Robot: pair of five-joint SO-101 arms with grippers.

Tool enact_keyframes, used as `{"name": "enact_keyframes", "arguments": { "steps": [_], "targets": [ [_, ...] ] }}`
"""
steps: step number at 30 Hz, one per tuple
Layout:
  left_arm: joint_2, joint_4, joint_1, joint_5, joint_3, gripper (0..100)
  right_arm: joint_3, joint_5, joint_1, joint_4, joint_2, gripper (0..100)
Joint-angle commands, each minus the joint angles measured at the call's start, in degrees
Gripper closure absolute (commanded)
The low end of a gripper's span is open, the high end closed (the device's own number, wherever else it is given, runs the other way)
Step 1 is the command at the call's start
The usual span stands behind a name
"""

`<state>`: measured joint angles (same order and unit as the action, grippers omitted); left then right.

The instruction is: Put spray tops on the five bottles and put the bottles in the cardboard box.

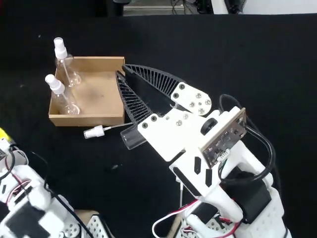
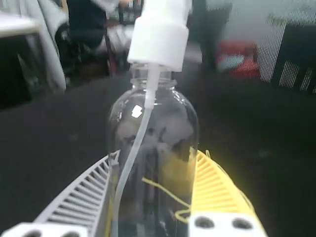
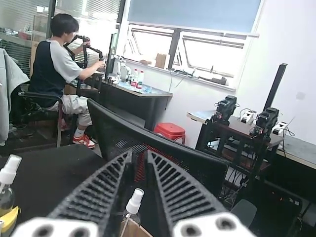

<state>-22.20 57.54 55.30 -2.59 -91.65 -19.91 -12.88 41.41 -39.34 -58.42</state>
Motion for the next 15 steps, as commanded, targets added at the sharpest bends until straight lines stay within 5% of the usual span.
{"name": "enact_keyframes", "arguments": {
  "steps": [1,6,15],
  "targets": [
    [7.1,1.7,0.6,0.0,6.7,97,0.1,-0.3,-0.9,-0.1,-0.9,98.8],
    [16.3,5.1,0.7,0.6,10.4,97,0.1,-0.4,-0.9,-0.1,-0.9,98.8],
    [38.4,38.5,0.7,0.6,12.5,97,0.1,-0.4,-0.9,-0.1,-0.9,98.8]
  ]
}}
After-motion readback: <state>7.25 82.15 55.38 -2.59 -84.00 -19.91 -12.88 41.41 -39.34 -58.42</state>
